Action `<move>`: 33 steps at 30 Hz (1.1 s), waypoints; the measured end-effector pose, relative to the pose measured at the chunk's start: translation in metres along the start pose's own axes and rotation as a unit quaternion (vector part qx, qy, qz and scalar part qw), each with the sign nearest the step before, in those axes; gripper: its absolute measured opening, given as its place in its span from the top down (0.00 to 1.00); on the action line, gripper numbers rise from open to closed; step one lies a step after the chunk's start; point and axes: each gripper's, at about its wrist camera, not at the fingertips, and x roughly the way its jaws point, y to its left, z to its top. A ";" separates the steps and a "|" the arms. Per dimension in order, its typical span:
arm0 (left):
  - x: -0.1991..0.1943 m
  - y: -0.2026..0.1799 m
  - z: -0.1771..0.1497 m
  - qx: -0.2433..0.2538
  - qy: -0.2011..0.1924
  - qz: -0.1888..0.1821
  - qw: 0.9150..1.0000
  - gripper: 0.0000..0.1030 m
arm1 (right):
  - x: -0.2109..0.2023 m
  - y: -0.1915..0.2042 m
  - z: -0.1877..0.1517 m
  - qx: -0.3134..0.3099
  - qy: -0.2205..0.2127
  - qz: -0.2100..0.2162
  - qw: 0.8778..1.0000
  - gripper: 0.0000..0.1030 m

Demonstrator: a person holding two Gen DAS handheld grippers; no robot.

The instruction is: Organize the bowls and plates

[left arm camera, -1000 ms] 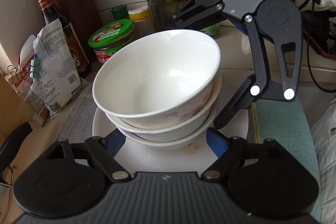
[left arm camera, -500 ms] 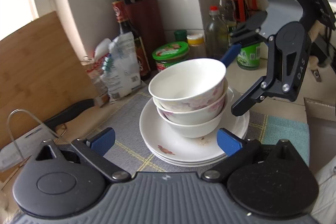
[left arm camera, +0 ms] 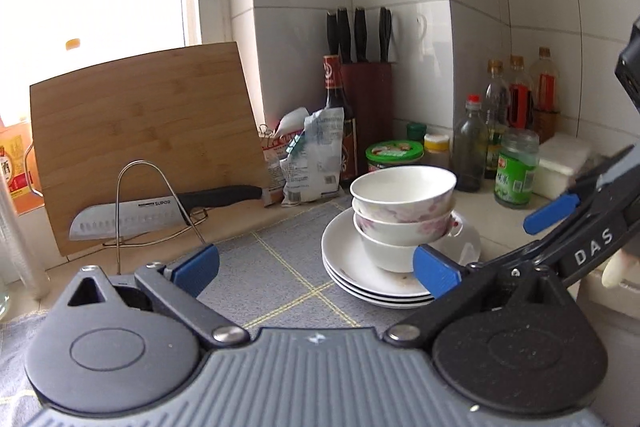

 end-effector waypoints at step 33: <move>-0.029 -0.007 0.045 -0.077 0.133 0.035 0.988 0.01 | -0.064 0.028 0.001 0.083 -0.014 -0.123 0.989 0.00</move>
